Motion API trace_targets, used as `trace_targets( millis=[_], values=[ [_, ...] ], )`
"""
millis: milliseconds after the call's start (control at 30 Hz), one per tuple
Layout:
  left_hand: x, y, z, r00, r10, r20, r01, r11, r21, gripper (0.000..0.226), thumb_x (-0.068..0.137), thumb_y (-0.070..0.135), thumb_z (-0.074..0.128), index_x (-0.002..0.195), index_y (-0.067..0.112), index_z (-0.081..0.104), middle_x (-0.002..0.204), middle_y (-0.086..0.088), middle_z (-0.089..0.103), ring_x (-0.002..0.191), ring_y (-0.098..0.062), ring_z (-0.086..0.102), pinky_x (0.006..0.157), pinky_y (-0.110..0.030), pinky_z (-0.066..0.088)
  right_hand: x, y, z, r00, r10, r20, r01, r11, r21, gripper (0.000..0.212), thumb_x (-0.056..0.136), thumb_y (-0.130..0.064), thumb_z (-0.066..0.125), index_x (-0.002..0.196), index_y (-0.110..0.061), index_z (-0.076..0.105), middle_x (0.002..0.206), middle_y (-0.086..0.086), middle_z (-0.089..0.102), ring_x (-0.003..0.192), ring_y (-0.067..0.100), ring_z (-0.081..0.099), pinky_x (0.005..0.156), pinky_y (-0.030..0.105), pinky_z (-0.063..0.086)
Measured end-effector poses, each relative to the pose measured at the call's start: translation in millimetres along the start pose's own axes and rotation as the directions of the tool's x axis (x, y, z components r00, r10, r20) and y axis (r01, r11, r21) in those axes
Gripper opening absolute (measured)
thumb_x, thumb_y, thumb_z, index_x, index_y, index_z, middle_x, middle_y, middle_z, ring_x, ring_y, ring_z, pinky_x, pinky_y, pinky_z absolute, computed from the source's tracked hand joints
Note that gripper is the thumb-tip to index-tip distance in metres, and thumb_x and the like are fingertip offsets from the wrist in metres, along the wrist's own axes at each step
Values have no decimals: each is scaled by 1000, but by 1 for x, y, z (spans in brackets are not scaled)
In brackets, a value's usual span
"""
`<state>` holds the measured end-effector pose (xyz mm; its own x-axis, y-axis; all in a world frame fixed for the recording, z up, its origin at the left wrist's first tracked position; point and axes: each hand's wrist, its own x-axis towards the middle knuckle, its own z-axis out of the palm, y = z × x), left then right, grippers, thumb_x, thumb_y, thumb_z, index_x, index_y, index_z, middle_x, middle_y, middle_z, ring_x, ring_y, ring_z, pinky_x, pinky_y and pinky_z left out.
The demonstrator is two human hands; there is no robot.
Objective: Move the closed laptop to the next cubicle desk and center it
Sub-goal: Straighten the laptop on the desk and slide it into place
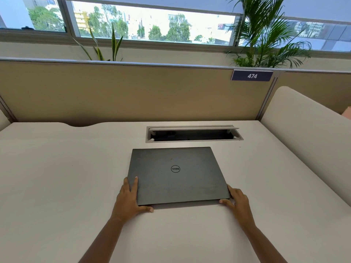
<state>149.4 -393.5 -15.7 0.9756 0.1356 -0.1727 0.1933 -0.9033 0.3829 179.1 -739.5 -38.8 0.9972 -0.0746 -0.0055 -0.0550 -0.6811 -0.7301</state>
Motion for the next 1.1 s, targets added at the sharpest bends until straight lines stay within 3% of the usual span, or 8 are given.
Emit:
trace_targets(
  millis=[133, 200, 233, 300, 433, 833, 1100],
  values=[
    [-11, 5, 2, 999, -46, -27, 44, 995, -86, 166, 8, 102, 8, 151, 17, -1, 158, -16, -3, 145, -32, 13, 118, -42, 23, -3, -4, 0, 1000, 21, 6, -20, 999, -41, 58, 86, -18, 64, 139, -17, 41, 122, 13, 52, 113, 32, 43, 96, 31, 33],
    [-15, 5, 3, 998, -58, -28, 52, 978, -202, 148, 32, 98, 40, 151, 17, 5, 159, -15, 1, 146, -32, 13, 119, -43, 21, -4, -5, -2, 999, 33, 14, -32, 998, -50, 57, 87, -19, 64, 139, -17, 40, 124, 13, 52, 114, 32, 42, 97, 33, 34],
    [-16, 5, 4, 997, -60, -37, 49, 968, -247, 131, 50, 82, 60, 150, 16, 7, 159, -15, 4, 145, -32, 13, 120, -44, 21, -4, -6, -3, 999, 34, 17, -33, 998, -52, 57, 87, -20, 64, 139, -17, 40, 124, 13, 52, 114, 32, 42, 97, 33, 34],
    [-17, 2, 8, 995, -64, -71, 40, 952, -303, 107, 71, 49, 75, 150, 15, 11, 158, -15, 8, 145, -31, 14, 119, -43, 21, -4, -7, -4, 999, 31, 25, -30, 998, -58, 57, 87, -20, 63, 139, -18, 41, 124, 13, 52, 113, 32, 42, 95, 32, 35],
    [-23, 5, 13, 987, -113, -110, 62, 921, -385, 96, 77, 33, 75, 149, 9, 17, 157, -15, 15, 144, -31, 19, 118, -41, 24, -4, -10, -5, 999, 38, 27, -37, 997, -66, 55, 86, -18, 64, 137, -17, 43, 122, 15, 54, 112, 34, 44, 96, 35, 37],
    [-30, 13, 9, 976, -164, -146, 68, 857, -512, 92, 75, 17, 78, 145, -4, 22, 147, -16, 34, 135, -31, 35, 113, -42, 33, -3, -11, -4, 999, 39, 30, -38, 999, -38, 51, 83, -13, 66, 132, -13, 50, 115, 16, 59, 107, 34, 49, 85, 27, 33],
    [-29, 11, 8, 984, -134, -119, 67, 889, -452, 90, 80, 23, 73, 145, -5, 18, 147, -17, 31, 135, -31, 33, 115, -41, 32, -2, -13, -8, 994, 75, 73, -69, 994, -84, 54, 84, -18, 66, 134, -12, 48, 114, 17, 57, 108, 36, 48, 94, 34, 39]
  ],
)
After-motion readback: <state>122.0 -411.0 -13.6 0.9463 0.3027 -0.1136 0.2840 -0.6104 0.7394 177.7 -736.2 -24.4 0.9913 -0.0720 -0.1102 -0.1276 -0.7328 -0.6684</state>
